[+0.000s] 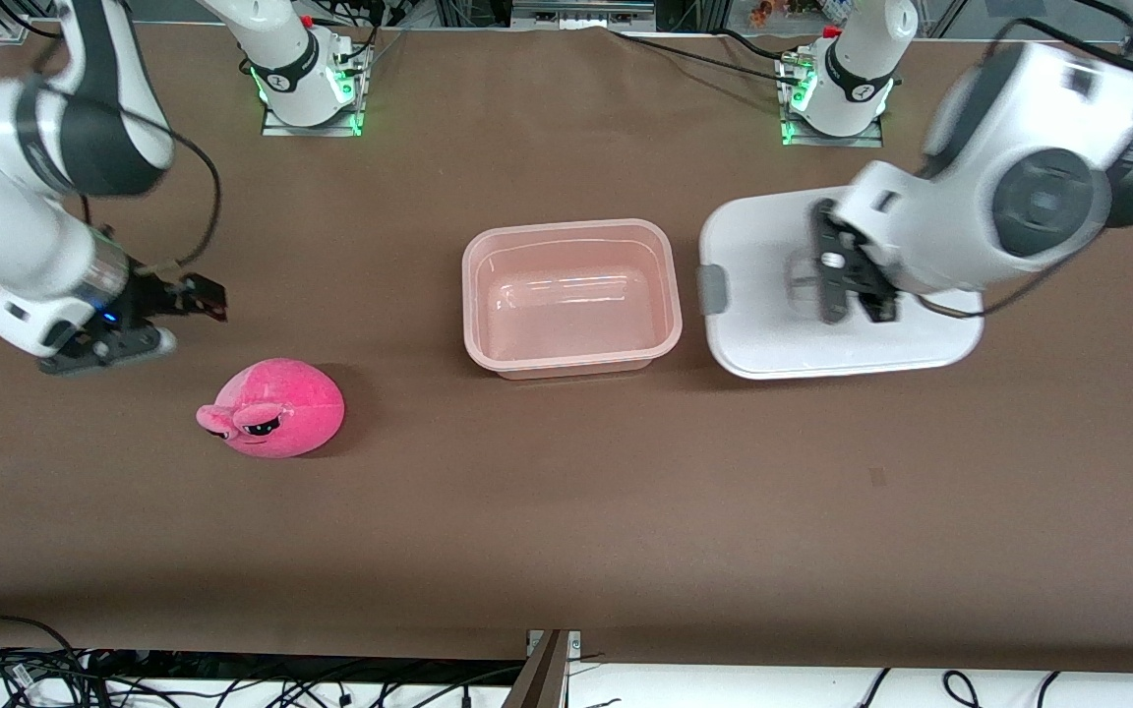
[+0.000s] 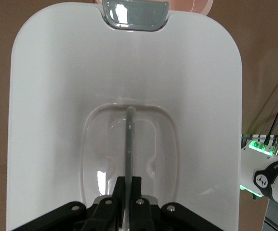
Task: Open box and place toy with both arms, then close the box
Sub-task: 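Lift the lid off with the left gripper while the right gripper reaches the toy, then grasp the pink plush toy with the right gripper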
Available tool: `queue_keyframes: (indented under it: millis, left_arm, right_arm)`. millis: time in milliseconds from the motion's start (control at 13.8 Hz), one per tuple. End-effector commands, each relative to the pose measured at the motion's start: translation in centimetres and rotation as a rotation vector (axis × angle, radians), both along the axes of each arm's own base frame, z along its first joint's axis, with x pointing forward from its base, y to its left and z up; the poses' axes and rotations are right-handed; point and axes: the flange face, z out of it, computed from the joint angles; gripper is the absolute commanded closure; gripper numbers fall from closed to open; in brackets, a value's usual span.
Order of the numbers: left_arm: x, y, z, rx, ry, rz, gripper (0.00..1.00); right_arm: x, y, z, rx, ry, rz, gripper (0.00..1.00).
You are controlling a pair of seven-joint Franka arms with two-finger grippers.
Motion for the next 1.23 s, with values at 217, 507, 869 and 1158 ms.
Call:
queue_keyframes:
  millis: [217,507,869,1158]
  left_arm:
    - [1.3,13.1,-0.2,-0.054,0.034,0.037,1.00]
    - [1.5,15.9,-1.0,-0.048,0.044,0.075,1.00]
    - [1.5,16.2,-1.0,-0.043,0.042,0.084,1.00]
    - [1.5,15.9,-1.0,-0.041,0.042,0.084,1.00]
  right_arm:
    - [1.8,0.6,-9.8,0.036,-0.044,-0.029,0.00]
    - [2.7,2.2,-11.6,0.054,-0.088,-0.023,0.17]
    - [2.7,2.4,-11.9,0.054,-0.095,-0.019,1.00]
    - [2.6,4.2,-9.5,0.061,-0.121,0.044,1.00]
